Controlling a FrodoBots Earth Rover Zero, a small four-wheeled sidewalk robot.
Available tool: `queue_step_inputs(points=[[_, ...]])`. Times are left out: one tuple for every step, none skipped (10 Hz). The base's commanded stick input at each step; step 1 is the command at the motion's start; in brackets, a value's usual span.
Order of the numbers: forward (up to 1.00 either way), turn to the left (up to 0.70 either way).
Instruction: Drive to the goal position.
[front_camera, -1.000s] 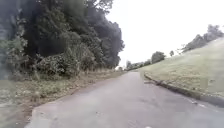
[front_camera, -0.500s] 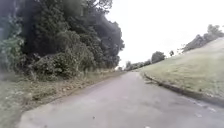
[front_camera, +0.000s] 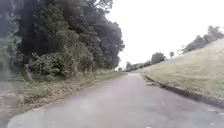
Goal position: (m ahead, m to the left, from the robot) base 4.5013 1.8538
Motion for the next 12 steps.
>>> queue_step_inputs(points=[[0.45,-0.19],[0.45,-0.27],[0.45,-0.27],[0.45,-0.27],[0.45,-0.27],[0.45,-0.27],[0.45,-0.27],[0.45,-0.27],[0.45,-0.27],[0.45,-0.17],[0.45,-0.14],[0.45,-0.11]])
